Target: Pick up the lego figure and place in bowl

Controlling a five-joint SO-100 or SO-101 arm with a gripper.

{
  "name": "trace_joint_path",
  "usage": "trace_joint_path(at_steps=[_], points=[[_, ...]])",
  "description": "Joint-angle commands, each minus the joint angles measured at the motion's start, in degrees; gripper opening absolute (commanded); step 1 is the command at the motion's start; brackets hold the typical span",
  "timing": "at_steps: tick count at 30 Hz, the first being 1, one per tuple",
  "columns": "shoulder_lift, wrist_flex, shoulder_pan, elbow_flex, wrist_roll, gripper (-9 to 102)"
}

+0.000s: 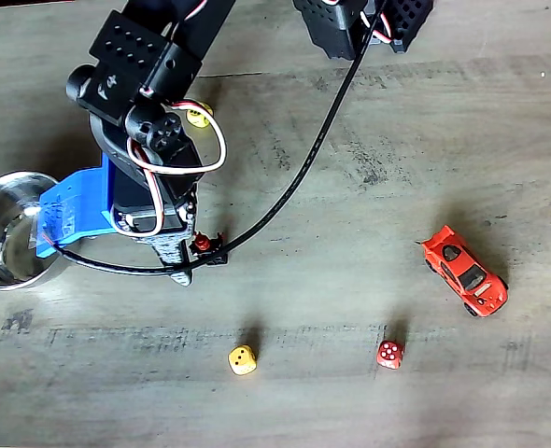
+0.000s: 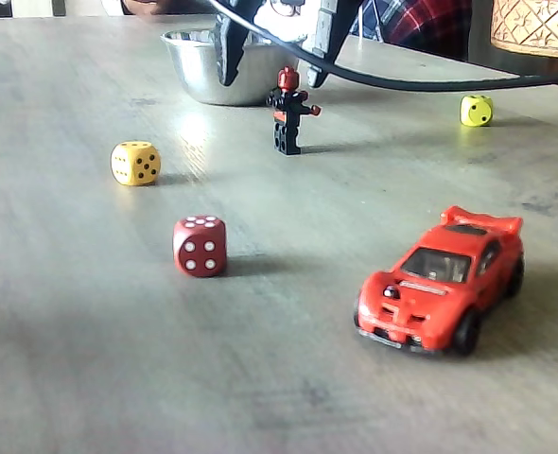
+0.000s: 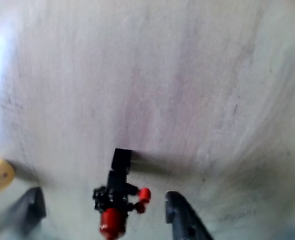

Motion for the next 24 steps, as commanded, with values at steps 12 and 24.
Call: trace_joint_path(at_steps=[12, 24], points=[[-0.4, -0.4, -0.5, -0.2, 0.5, 29], [-2.8, -0.4, -0.6, -0.3, 0.5, 29]])
